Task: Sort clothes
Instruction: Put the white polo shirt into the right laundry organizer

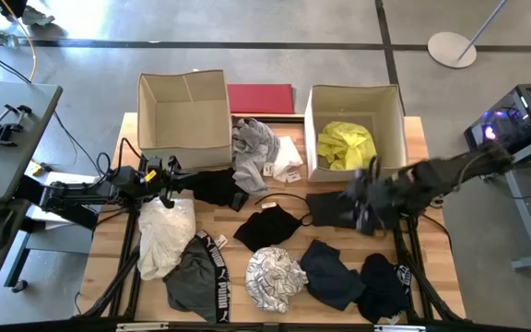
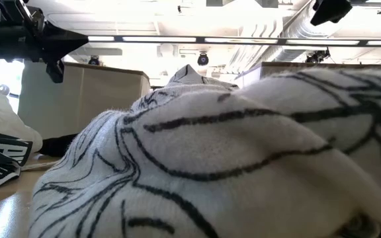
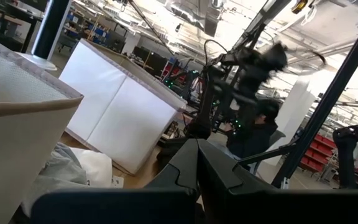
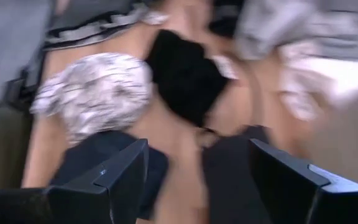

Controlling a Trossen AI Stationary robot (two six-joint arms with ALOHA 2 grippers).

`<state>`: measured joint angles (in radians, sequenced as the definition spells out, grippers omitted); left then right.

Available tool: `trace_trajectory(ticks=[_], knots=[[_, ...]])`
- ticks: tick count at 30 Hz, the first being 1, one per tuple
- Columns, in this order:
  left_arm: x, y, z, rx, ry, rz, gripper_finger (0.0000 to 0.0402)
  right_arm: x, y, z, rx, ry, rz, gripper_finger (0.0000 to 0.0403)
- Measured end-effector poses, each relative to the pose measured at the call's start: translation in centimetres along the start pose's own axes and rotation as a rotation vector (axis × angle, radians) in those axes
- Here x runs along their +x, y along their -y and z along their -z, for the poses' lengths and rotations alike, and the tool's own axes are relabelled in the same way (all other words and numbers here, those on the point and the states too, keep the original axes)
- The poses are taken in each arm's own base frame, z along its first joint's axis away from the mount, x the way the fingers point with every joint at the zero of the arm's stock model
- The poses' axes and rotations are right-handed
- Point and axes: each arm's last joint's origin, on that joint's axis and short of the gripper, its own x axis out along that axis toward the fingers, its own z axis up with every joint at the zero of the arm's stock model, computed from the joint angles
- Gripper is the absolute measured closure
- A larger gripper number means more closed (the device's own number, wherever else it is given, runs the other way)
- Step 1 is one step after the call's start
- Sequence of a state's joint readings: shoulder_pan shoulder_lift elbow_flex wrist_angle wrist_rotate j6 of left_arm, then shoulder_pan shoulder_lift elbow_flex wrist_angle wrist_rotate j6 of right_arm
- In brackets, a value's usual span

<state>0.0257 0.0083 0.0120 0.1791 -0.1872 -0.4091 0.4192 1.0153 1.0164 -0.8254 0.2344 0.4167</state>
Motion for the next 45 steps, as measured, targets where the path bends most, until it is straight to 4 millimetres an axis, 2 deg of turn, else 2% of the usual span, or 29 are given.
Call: trace_trajectory(ticks=[8,14,19,24,29,36,45], knots=[[0.0,0.0,0.1,0.002,-0.007,-0.006,0.0402,5.0,-5.6,1.6,-0.125,-0.057,-0.140,0.0144],[0.0,0.2,-0.3,-0.034,0.029,0.023,0.0402,8.4,-7.8,1.9,-0.237,-0.081,-0.227,0.0144],[-0.1,0.7,-0.7,0.006,0.071,0.084,0.0401,11.2,-9.2,0.8,-0.412,0.068,-0.270,0.0144],[-0.3,1.3,-1.5,0.042,0.157,0.140,0.0401,14.4,-9.0,-1.0,-0.503,0.257,-0.232,0.0144],[-0.4,1.5,-1.8,0.083,0.186,0.152,0.0401,18.0,-7.4,-1.5,-0.509,0.223,-0.287,0.0144],[-0.4,1.5,-1.7,0.070,0.177,0.162,0.0401,22.0,-6.1,0.1,-0.492,0.082,-0.328,0.0144],[-0.4,1.5,-1.7,-0.013,0.168,0.172,0.0401,24.8,-6.0,1.9,-0.347,-0.002,-0.282,0.0144]])
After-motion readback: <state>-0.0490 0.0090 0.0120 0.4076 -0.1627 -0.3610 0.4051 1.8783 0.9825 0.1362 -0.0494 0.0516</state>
